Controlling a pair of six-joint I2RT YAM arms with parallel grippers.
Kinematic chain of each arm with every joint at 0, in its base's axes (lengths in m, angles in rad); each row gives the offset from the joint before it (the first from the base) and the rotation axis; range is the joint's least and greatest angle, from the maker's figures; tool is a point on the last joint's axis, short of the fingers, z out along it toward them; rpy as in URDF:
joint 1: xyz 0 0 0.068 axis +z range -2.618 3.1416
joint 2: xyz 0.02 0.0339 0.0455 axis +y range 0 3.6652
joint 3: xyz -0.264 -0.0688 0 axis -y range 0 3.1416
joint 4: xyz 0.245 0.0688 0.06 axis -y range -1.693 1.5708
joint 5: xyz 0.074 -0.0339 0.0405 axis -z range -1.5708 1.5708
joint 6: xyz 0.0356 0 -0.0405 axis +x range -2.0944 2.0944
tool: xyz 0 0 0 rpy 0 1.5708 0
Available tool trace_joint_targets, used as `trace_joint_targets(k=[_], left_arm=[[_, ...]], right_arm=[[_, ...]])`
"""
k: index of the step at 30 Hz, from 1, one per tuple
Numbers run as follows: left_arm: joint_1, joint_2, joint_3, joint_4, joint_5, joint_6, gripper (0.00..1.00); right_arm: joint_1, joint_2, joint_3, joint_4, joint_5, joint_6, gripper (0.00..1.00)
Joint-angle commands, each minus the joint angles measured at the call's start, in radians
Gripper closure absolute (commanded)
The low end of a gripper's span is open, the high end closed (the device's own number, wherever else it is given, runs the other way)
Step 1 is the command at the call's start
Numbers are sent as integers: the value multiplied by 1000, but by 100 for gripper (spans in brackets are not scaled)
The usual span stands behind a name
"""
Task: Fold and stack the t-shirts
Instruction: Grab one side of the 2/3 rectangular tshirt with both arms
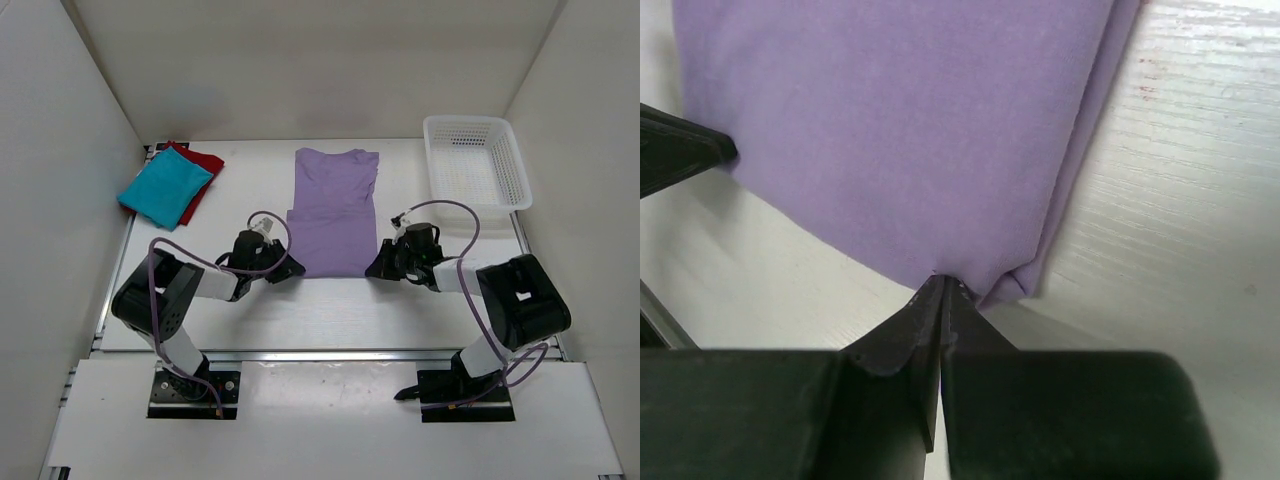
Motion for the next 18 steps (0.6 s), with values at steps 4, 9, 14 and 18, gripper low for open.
trace_joint_targets(k=[4,9,14,18], left_arm=[[26,-144,-83,18,31,2,70],[33,-322,-134,-109,-55,48,61],[68,-324,-146,-151,-77,73,56],[56,-233,-113,-145,-69,87,54]], right_arm=[[0,-78,-110,47,7,7,100],[-43,-258,-137,29,-16,9,74],[-81,-257,-156,23,-13,-2,59],[-93,-152,-138,67,-19,12,57]])
